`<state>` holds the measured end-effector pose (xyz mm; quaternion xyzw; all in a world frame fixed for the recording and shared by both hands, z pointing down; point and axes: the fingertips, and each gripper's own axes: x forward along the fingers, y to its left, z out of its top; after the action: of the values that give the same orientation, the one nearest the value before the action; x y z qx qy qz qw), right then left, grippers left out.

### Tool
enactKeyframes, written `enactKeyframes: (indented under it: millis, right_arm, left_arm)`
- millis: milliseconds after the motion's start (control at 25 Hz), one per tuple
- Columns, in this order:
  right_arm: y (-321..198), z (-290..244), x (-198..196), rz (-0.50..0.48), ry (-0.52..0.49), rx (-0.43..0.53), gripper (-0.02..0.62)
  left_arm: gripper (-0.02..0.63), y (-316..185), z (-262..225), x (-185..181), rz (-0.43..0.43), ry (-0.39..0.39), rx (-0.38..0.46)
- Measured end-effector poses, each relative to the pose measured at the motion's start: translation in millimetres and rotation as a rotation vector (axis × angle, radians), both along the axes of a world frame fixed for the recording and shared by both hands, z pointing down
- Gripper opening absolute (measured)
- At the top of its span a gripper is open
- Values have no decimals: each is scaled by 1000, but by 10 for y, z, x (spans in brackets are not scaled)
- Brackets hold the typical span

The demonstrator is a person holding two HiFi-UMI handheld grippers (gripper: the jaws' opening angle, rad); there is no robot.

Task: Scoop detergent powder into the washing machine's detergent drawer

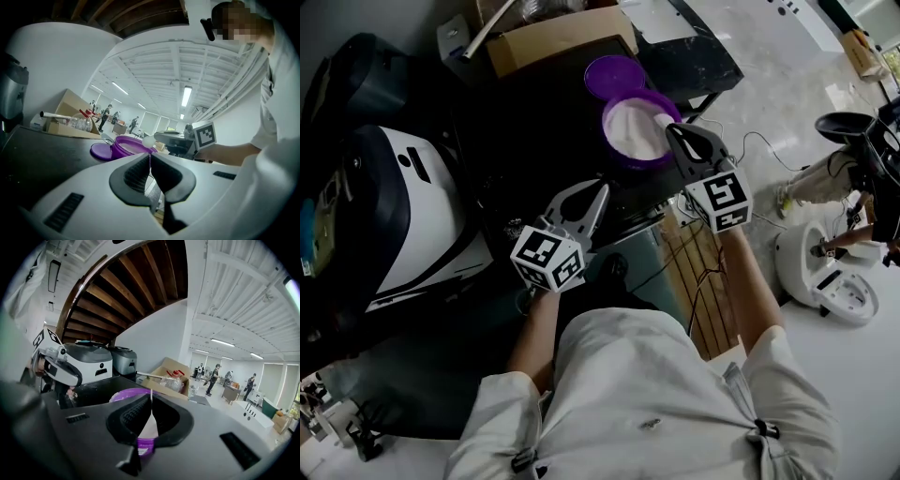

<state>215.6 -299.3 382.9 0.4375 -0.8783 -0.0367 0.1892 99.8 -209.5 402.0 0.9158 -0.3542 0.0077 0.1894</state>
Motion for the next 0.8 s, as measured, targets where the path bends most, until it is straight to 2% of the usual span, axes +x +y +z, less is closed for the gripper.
enactKeyframes:
  millis: [800]
  right_arm:
    - [-201,415,56,-10,167,-137,11]
  left_arm:
    - [21,-17,-39,-42,-24,-1,6]
